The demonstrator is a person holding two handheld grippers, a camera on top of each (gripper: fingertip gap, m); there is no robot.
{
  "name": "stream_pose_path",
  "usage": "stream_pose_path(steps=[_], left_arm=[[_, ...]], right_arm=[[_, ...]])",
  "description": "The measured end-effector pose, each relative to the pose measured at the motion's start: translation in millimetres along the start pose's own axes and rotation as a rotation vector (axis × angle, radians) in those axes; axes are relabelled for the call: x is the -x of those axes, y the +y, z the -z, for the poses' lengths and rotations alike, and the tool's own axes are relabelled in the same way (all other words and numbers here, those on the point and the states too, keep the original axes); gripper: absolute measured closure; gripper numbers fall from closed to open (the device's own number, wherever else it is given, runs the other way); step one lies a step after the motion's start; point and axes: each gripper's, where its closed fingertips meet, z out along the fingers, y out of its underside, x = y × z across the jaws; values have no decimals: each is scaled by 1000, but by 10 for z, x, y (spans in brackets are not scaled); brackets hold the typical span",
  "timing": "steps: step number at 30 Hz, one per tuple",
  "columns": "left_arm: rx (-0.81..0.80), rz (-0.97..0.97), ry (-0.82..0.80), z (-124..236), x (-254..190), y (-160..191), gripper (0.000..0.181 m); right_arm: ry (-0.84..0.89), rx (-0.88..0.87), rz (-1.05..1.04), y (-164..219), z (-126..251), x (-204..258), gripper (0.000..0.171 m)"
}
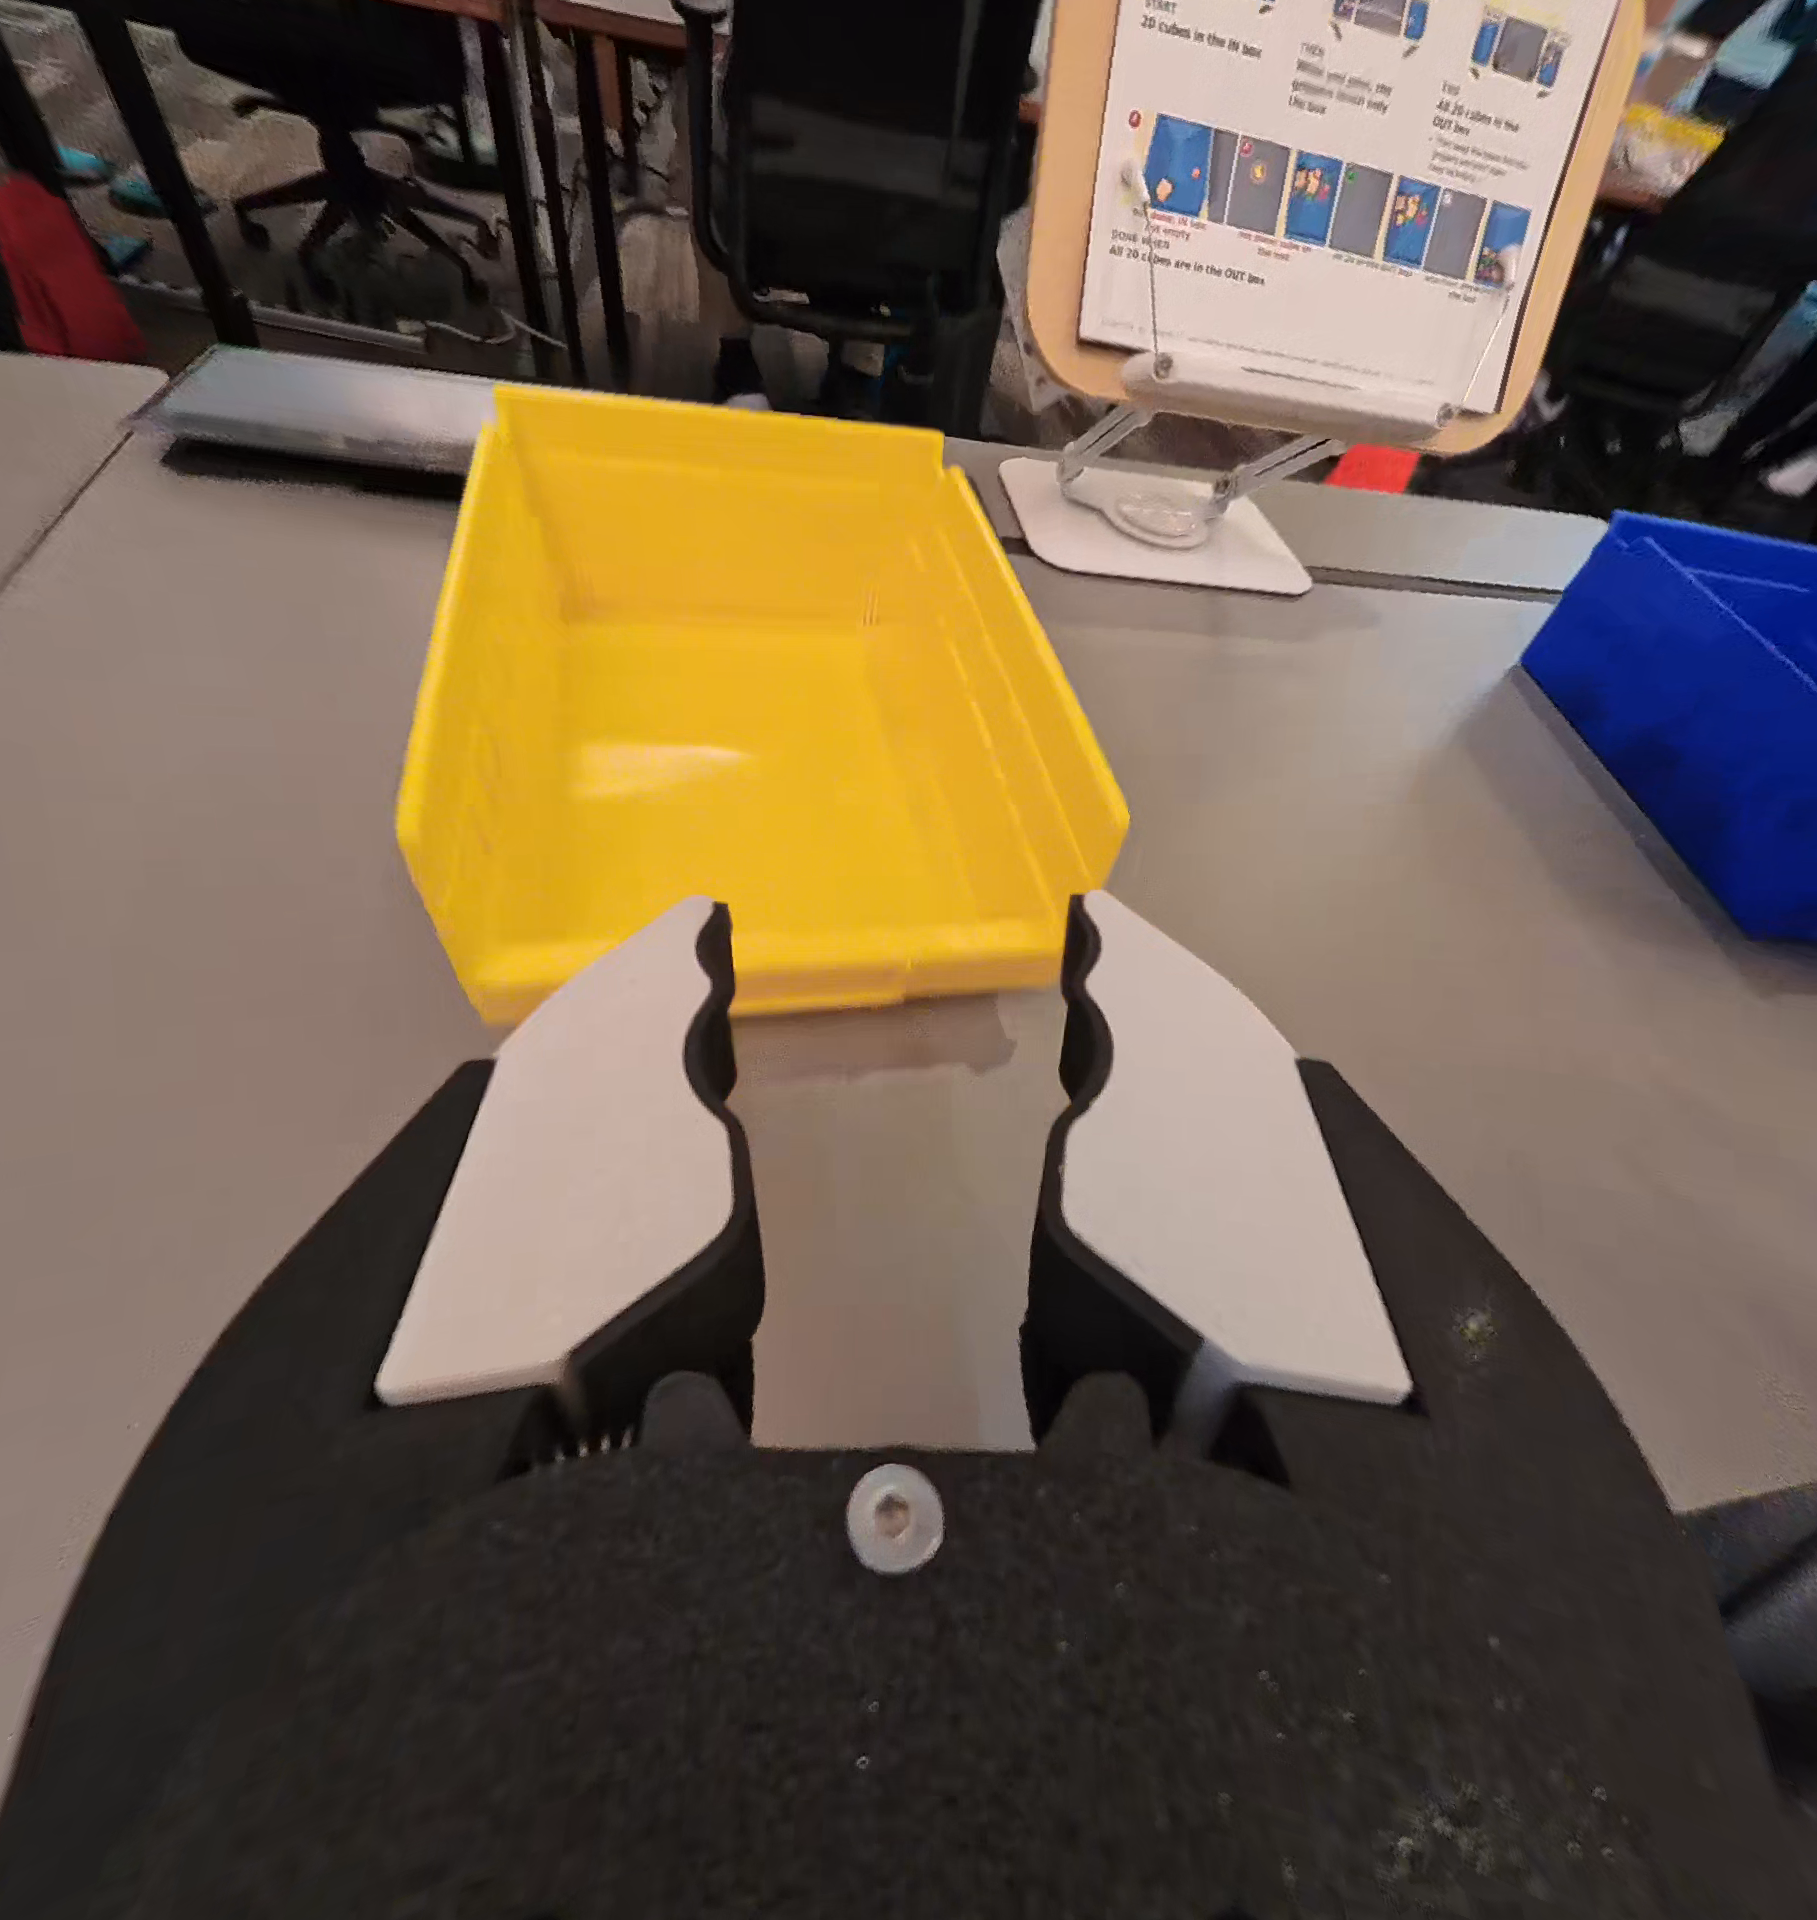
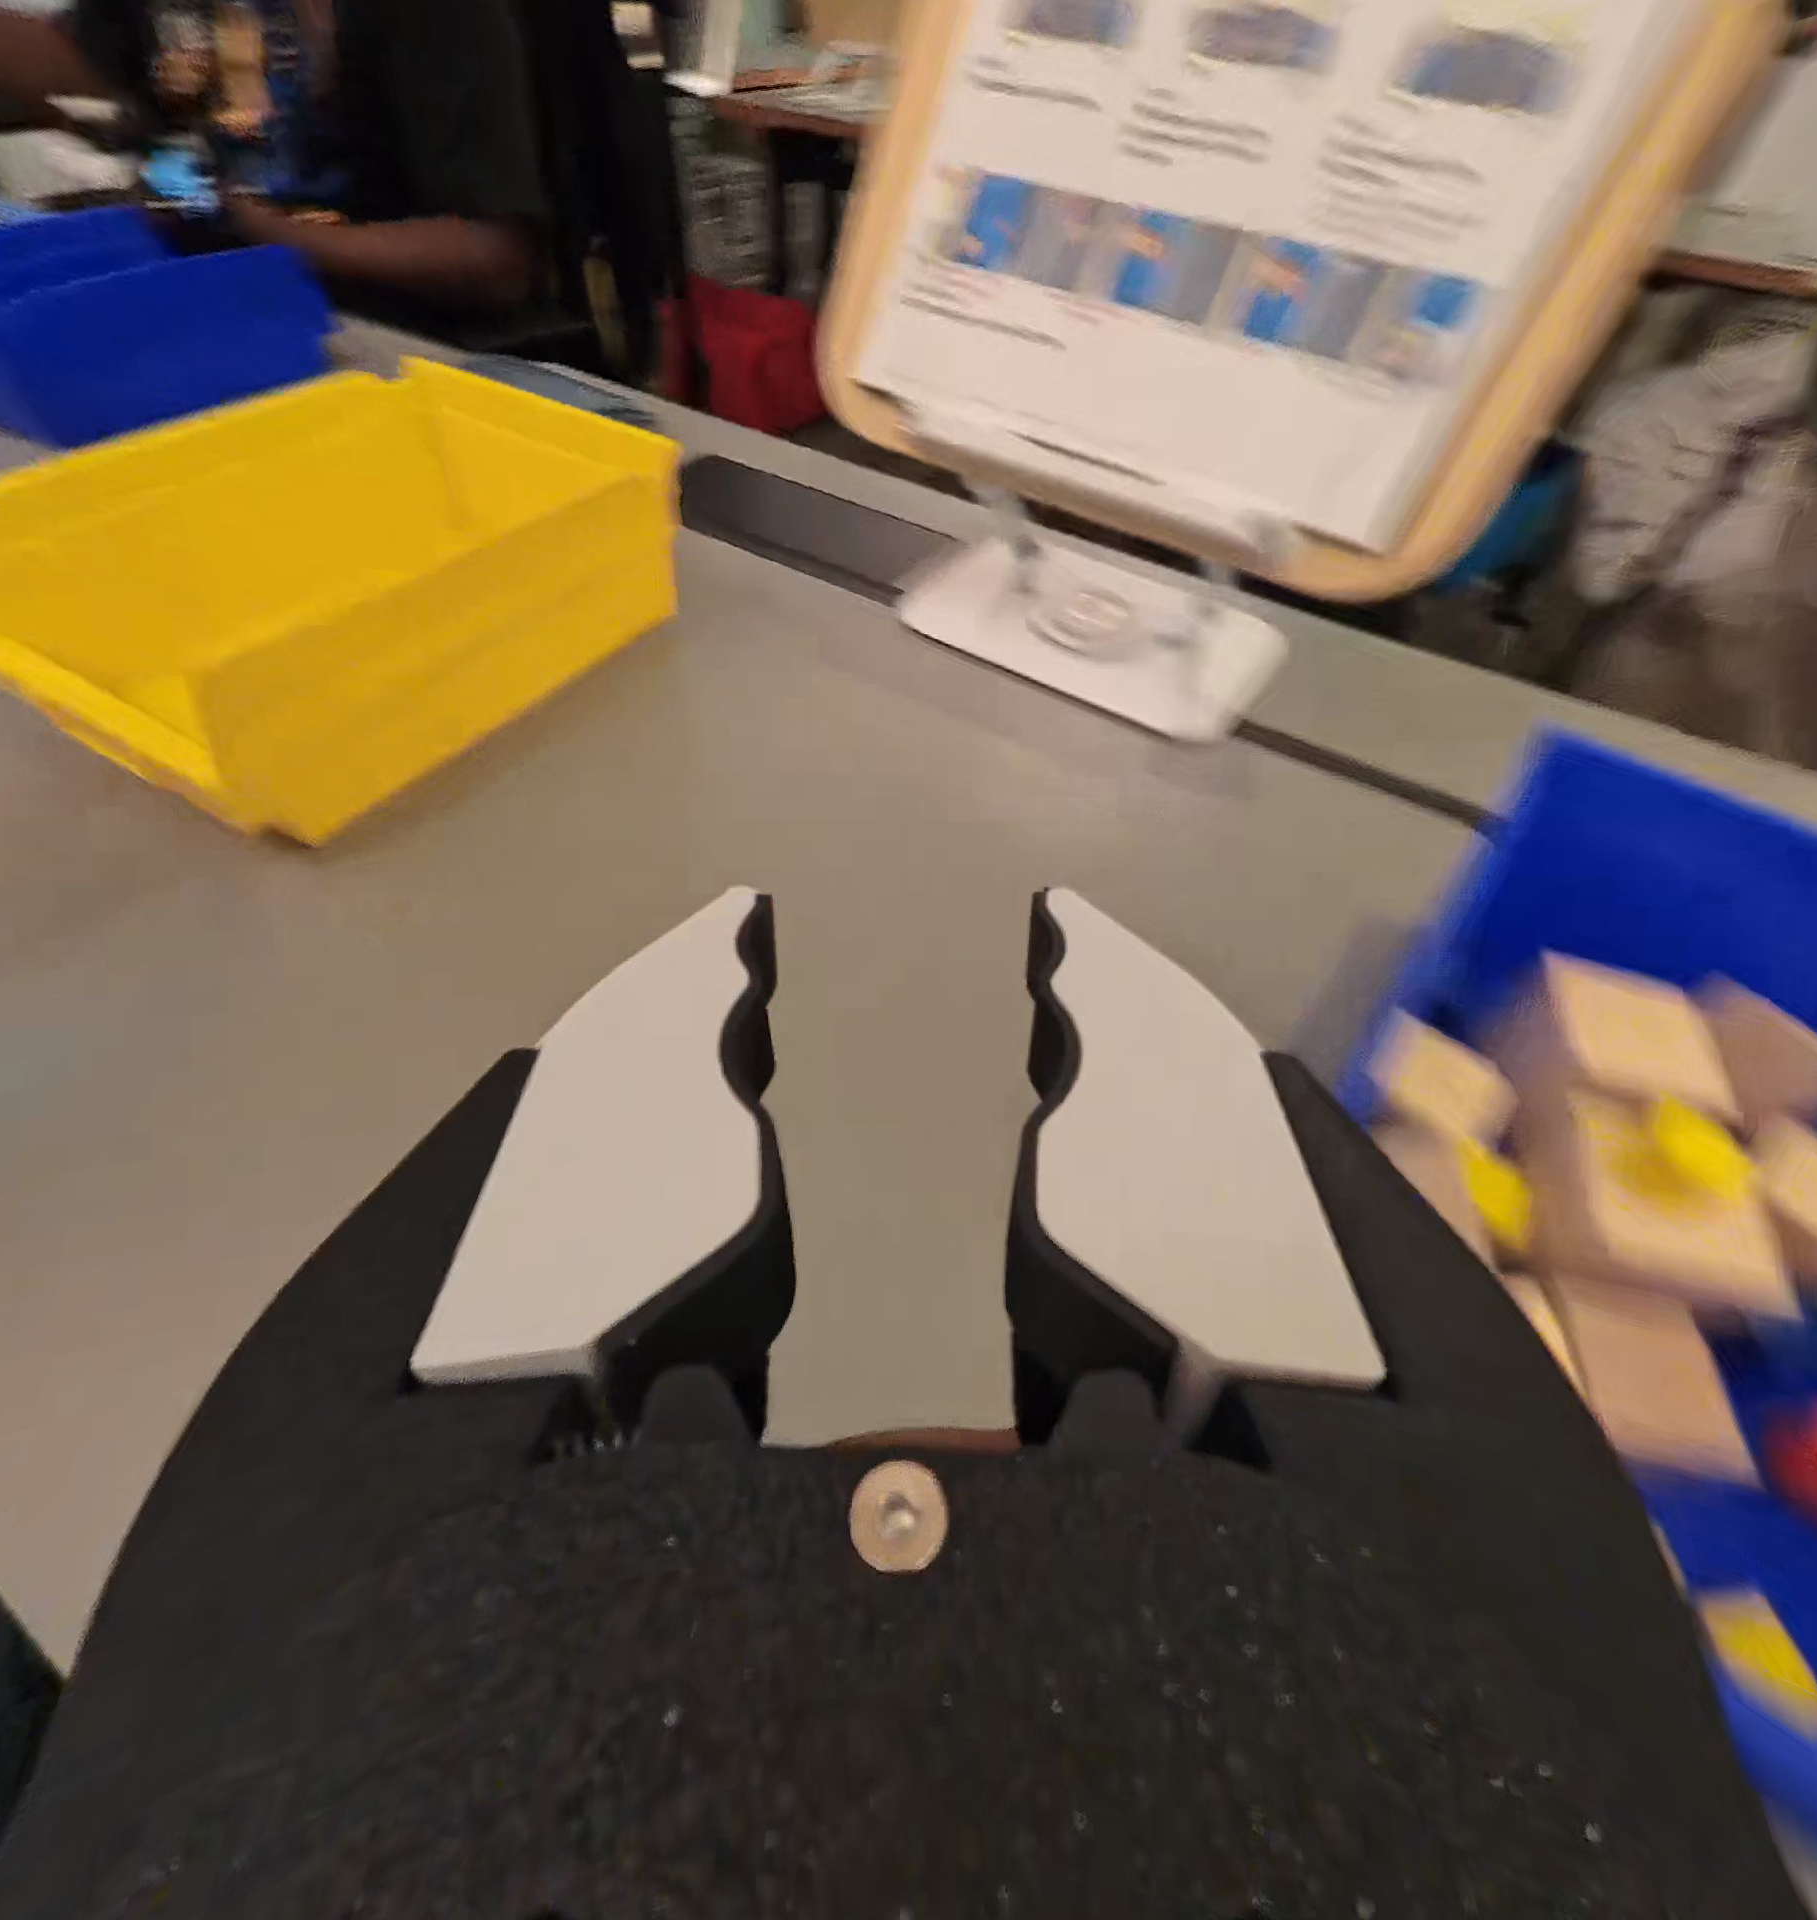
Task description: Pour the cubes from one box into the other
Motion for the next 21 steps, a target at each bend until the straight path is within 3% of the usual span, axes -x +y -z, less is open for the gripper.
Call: stream_pose_path(steps=[2, 4, 8, 12, 21], left_arm=[[-38, 12, -9, 140, -10, 306, 127], [-98, -12, -8, 268, 12, 500, 130], [-145, 9, -93, 488, 222, 547, 117], [-196, 14, -224, 578, 455, 654, 115], [-102, -117, -154, 260, 155, 735, 118]], right_arm=[[241, -34, -41, 453, 491, -427, 112], [426, -56, -71, 874, 949, -756, 111], [565, 8, -184, 1455, 1466, -1013, 112], [567, 17, -290, 1623, 1540, -1058, 113], [558, 44, -222, 1590, 1415, -1055, 114]])
